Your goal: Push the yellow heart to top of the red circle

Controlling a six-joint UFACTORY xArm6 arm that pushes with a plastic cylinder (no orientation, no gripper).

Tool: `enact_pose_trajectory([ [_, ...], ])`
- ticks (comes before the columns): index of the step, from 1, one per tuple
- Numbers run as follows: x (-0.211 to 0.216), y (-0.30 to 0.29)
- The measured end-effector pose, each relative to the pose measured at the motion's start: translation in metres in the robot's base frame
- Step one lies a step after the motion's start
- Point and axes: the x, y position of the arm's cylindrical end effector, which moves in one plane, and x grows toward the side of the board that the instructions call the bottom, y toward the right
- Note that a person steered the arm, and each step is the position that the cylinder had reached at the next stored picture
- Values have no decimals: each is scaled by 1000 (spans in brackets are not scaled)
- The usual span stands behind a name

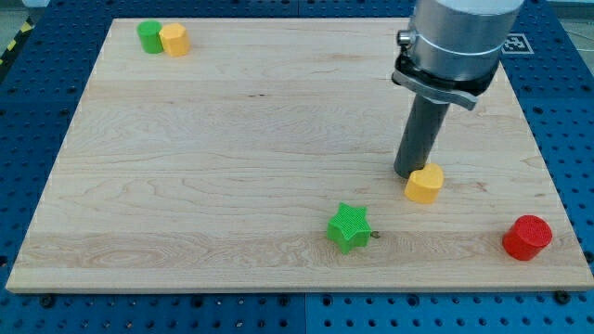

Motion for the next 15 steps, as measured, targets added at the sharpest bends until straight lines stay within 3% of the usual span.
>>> enact_pose_trajectory([
  [3, 17, -34],
  [5, 17, -3],
  [7, 33, -32],
  [9, 37, 9],
  [15, 44, 25],
])
